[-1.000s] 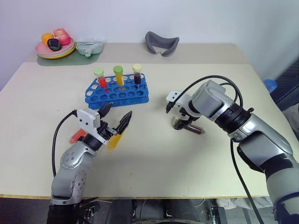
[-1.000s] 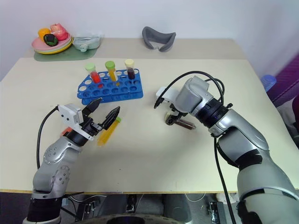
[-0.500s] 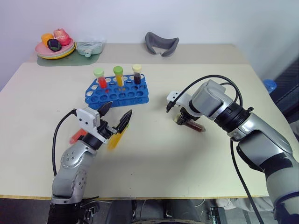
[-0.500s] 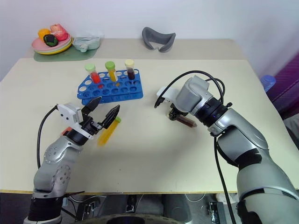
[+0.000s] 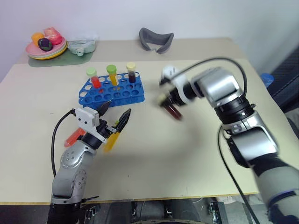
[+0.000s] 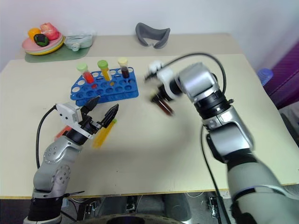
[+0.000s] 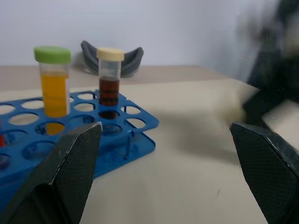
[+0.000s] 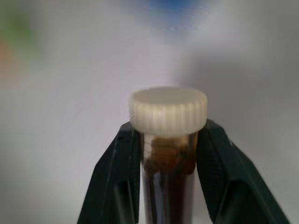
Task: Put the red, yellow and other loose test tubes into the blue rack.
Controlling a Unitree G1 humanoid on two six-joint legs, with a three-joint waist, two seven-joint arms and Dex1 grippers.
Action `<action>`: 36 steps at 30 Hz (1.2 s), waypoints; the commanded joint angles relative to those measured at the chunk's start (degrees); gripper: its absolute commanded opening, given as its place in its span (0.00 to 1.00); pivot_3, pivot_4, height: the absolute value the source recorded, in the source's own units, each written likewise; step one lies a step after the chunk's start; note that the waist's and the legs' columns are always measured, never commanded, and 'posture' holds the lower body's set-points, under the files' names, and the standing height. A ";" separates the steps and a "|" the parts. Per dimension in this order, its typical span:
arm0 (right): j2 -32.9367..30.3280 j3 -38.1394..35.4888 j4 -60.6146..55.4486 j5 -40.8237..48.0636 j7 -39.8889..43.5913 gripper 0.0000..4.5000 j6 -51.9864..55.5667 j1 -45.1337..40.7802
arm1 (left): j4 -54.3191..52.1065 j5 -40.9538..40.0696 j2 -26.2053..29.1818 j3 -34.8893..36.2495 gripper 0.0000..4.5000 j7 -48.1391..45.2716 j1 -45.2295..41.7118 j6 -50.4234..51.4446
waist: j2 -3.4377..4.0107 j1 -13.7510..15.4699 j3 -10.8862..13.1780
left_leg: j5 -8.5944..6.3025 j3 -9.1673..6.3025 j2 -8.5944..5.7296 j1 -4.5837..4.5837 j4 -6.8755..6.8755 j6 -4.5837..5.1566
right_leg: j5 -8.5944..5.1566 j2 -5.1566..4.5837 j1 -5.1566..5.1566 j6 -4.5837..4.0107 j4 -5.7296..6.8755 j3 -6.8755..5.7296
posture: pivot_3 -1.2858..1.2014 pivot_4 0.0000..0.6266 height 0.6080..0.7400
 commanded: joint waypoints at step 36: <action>25.77 -10.44 29.75 1.96 -25.32 0.30 -79.63 12.20 | -3.45 -0.95 2.90 4.18 1.00 0.44 0.12 0.29 | -0.02 -0.07 0.00 | 0.03 0.05 0.09 -0.01 0.13 -0.03 | 0.03 0.21 0.04 0.07 0.01 0.08 | 0.52 0.24 0.96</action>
